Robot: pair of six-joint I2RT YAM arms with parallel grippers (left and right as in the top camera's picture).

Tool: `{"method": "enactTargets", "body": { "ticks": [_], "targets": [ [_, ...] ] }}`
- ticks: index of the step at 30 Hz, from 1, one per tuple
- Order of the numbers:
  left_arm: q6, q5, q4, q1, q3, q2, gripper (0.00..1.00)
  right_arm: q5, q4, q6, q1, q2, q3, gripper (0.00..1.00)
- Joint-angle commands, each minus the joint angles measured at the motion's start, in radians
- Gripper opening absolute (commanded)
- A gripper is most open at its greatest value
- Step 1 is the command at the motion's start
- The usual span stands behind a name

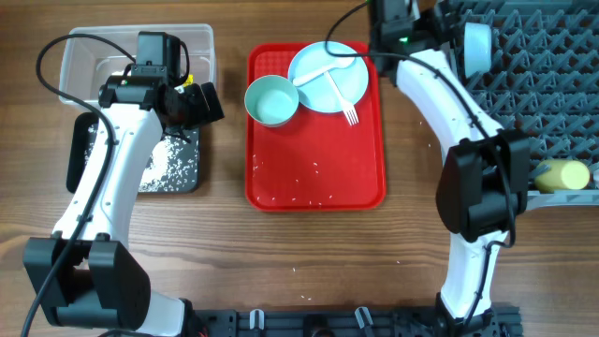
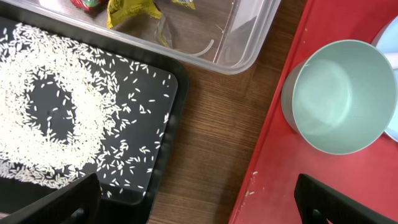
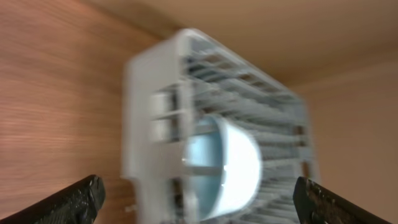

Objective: Sort waste into correct bins and load items into the dishwasher rack
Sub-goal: 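Move the right gripper back to the pale green bowl on the tray, then grasp the pale green bowl rim with the right gripper and lift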

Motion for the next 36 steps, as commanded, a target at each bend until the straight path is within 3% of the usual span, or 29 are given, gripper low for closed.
{"method": "enactTargets", "body": {
  "ticks": [1, 9, 10, 12, 16, 21, 32, 35, 36],
  "targets": [
    [-0.013, -0.002, 0.000, 0.005, 0.001, 0.009, 1.00, -0.258, -0.087, 0.184, 0.010, -0.024, 0.004, 1.00],
    [-0.013, -0.002, 0.000, 0.005, 0.001, 0.009, 1.00, -1.032, -0.172, 0.410, 0.017, -0.024, 0.004, 1.00],
    [-0.013, -0.002, 0.000, 0.005, 0.001, 0.009, 1.00, -1.202, -0.150, 0.416, 0.018, -0.024, 0.004, 0.96],
    [-0.013, -0.002, 0.000, 0.005, 0.001, 0.009, 1.00, -1.292, -0.126, 0.450, 0.028, -0.024, 0.004, 0.90],
    [-0.013, -0.002, 0.000, 0.005, 0.001, 0.009, 1.00, -1.193, -0.111, 0.552, 0.101, -0.009, 0.003, 0.88],
    [-0.013, -0.002, 0.000, 0.005, 0.001, 0.009, 1.00, -0.986, -0.105, 0.679, 0.196, 0.026, -0.015, 0.76],
    [-0.013, -0.002, 0.000, 0.005, 0.001, 0.009, 1.00, -0.878, -0.102, 0.727, 0.237, 0.117, -0.024, 0.54],
    [-0.013, -0.002, 0.000, 0.005, 0.001, 0.009, 1.00, -0.878, -0.100, 0.726, 0.237, 0.118, -0.024, 0.26],
    [-0.013, -0.002, 0.000, 0.005, 0.001, 0.009, 1.00, -0.878, -0.099, 0.726, 0.237, 0.119, -0.024, 0.22]
  ]
}}
